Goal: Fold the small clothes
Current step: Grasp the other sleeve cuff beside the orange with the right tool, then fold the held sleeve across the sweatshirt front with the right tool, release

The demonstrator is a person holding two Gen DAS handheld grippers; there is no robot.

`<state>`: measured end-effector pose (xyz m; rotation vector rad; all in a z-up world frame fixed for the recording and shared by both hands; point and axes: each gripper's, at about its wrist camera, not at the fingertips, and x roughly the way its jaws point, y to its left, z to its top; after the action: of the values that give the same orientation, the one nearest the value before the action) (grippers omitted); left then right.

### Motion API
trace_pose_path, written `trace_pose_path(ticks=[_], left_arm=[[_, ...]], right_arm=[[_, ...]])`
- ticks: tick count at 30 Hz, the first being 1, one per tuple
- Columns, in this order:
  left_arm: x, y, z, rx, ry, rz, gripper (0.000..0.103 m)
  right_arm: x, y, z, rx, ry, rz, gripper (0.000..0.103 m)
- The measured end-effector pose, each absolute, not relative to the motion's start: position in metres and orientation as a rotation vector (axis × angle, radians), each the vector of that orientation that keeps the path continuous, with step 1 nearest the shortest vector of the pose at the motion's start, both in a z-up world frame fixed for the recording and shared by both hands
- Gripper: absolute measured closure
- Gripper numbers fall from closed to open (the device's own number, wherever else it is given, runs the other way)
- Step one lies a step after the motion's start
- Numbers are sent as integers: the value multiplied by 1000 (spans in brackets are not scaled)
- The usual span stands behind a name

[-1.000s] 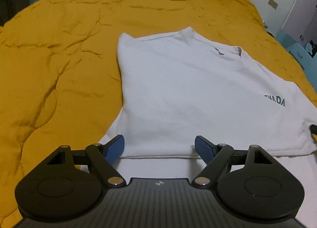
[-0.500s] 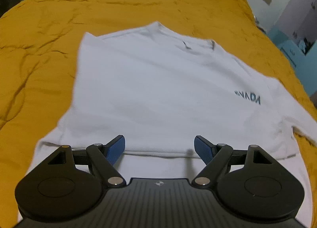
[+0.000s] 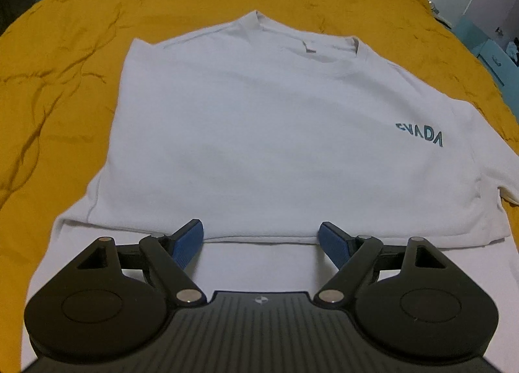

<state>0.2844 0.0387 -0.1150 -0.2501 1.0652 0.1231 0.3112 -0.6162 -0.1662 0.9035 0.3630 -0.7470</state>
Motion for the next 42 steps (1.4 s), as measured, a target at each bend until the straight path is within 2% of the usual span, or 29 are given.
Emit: trace_pose_path(ticks=[2,5,10,16,22,28,30,31,32,33,39,42], left_arm=[[285,38,-115,-249,1063,122,8],[284,37,-114,-257,1045,102,8],[284,40,-112,-285,1036,71,8],[279,43,-108,-301,1019,34,8],[267,63,-99,-336,982,33,8],[247,102,-90,-372,934,67,8],[241,118,-91,-407,928,84,8],[239,126,-92,-428,929,91,8],[237,135,-94,-459,926,92,8],[235,140,-96,-487,925,89,8],[242,149,-105,-584,902,34,8],[255,138,-107,-567,897,0,8]], right_arm=[[310,-615,-165,909,355,-743,93],[309,-616,-163,907,342,-738,100],[310,-598,-134,798,310,-665,101],[325,-526,-57,689,237,-398,101],[339,-369,-1,604,206,6,101],[339,-191,-28,497,358,351,101],[334,-130,-54,394,452,456,96],[331,-107,-65,351,509,491,87],[326,-88,-78,306,566,535,66],[321,-74,-89,261,615,558,60],[302,-105,-99,251,695,574,58],[301,-155,-93,238,665,470,50]])
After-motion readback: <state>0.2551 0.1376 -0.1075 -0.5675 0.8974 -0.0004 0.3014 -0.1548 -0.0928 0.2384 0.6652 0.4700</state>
